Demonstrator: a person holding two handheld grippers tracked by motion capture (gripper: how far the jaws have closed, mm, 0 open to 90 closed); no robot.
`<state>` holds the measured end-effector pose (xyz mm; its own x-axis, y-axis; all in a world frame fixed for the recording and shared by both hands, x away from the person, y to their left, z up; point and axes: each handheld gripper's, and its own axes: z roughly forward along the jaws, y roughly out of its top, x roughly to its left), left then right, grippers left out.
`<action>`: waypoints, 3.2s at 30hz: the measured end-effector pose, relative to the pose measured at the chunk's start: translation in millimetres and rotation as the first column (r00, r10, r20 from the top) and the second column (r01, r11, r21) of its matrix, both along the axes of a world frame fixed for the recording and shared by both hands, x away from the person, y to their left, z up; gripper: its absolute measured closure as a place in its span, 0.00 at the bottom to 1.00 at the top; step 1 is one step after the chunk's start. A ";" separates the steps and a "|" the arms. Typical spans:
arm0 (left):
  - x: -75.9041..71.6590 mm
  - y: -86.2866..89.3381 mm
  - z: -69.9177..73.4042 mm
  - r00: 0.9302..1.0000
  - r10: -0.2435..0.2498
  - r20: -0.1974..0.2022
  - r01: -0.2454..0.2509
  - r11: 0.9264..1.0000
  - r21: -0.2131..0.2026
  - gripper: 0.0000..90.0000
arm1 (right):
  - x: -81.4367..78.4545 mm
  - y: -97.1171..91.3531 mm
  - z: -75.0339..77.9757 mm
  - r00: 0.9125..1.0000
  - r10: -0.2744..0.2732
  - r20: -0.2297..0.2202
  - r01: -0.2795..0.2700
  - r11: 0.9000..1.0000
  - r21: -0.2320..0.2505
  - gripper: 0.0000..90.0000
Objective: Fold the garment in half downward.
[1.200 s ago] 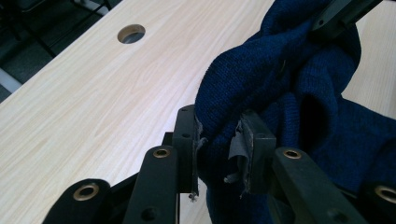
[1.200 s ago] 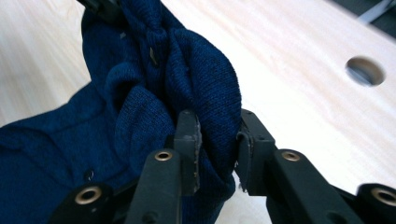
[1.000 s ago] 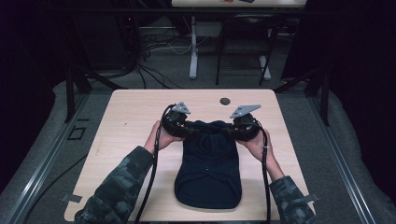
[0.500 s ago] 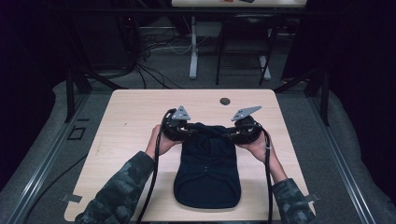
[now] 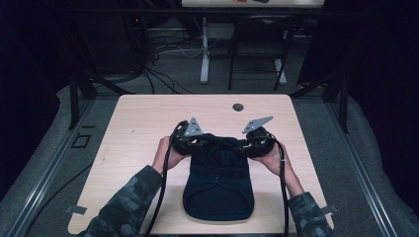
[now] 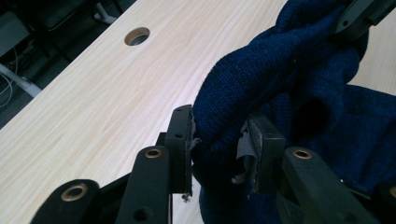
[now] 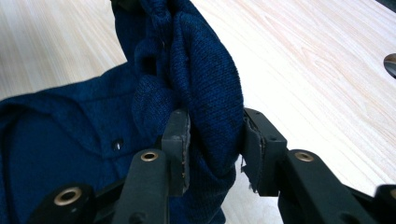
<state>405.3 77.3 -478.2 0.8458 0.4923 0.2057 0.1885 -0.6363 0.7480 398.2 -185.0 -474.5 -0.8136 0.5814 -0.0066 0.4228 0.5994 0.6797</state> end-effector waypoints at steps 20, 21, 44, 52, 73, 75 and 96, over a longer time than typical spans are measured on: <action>-22.4 2.3 -3.3 0.999 -0.032 -0.025 0.031 0.999 -0.019 0.71 | -21.1 -5.4 -7.4 1.000 0.008 0.028 -0.008 1.000 -0.002 0.70; -23.4 2.5 -3.6 0.999 -0.033 -0.027 0.032 0.999 -0.017 0.71 | -21.9 -5.4 -8.2 0.999 0.013 0.030 -0.013 1.000 -0.003 0.70; -46.4 9.2 -14.1 0.994 -0.084 -0.070 0.082 0.996 -0.031 0.72 | -47.9 -4.6 -18.3 0.998 0.044 0.044 -0.042 0.998 -0.045 0.69; -50.6 9.6 -16.9 0.991 -0.098 -0.090 0.096 0.995 -0.031 0.72 | -53.4 -4.9 -22.0 0.998 0.054 0.038 -0.051 0.997 -0.058 0.68; -62.9 12.7 -26.2 0.985 -0.124 -0.123 0.120 0.992 -0.043 0.72 | -67.8 -3.2 -30.4 0.997 0.071 0.036 -0.068 0.994 -0.080 0.68; -64.4 12.7 -27.1 0.984 -0.125 -0.123 0.121 0.992 -0.045 0.72 | -68.7 -3.6 -31.1 0.997 0.070 0.034 -0.067 0.995 -0.078 0.68; -77.1 14.1 -43.6 0.976 -0.127 -0.175 0.121 0.992 -0.048 0.72 | -79.5 -2.5 -43.8 0.996 0.087 0.006 -0.086 0.992 -0.091 0.67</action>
